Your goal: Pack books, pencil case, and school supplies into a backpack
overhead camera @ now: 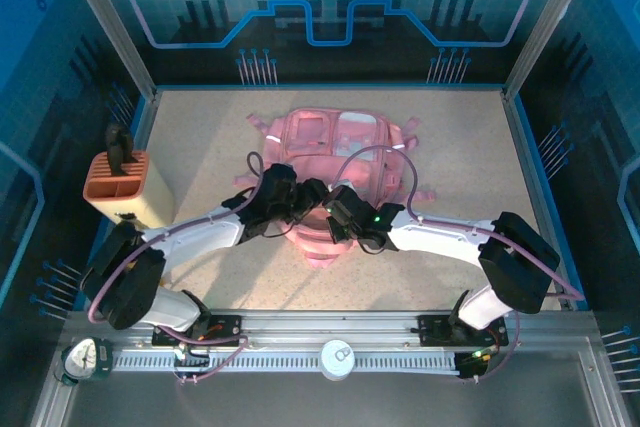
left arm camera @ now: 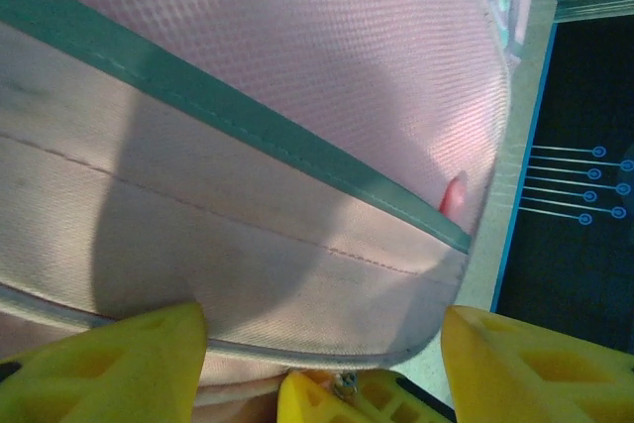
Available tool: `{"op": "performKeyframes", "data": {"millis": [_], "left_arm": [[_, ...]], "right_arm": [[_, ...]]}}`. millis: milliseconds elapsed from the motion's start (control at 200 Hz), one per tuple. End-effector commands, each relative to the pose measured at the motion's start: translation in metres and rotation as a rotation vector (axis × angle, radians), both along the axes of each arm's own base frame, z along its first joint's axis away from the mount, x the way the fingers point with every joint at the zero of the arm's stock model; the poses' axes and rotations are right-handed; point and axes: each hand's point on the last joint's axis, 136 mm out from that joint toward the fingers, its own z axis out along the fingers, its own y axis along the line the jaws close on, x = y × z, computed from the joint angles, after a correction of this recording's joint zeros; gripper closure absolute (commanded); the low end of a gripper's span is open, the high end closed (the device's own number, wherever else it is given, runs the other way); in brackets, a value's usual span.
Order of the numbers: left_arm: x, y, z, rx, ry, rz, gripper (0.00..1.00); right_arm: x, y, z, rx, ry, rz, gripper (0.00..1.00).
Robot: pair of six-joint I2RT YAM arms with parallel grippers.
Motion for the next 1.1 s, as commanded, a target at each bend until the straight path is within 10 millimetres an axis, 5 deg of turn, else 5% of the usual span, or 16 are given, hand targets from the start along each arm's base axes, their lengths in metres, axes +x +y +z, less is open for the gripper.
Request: {"op": "performKeyframes", "data": {"millis": [0, 170, 470, 961, 1096], "left_arm": [[0.012, -0.011, -0.009, -0.043, 0.022, 0.065, 0.35], [0.027, -0.010, -0.027, 0.010, 0.036, 0.111, 0.45], [0.033, 0.009, -0.034, 0.100, 0.033, 0.129, 1.00], [0.038, 0.058, -0.004, 0.219, -0.034, 0.126, 1.00], [0.034, 0.046, 0.003, 0.163, -0.026, 0.103, 1.00]], "right_arm": [[-0.002, 0.004, 0.008, 0.049, -0.003, -0.002, 1.00], [-0.002, 0.002, 0.008, 0.037, -0.003, -0.002, 1.00], [0.005, -0.039, 0.012, -0.054, -0.011, -0.111, 1.00], [0.023, -0.116, 0.019, -0.083, -0.005, -0.266, 1.00], [0.026, -0.102, 0.033, 0.013, -0.029, -0.224, 1.00]]}}
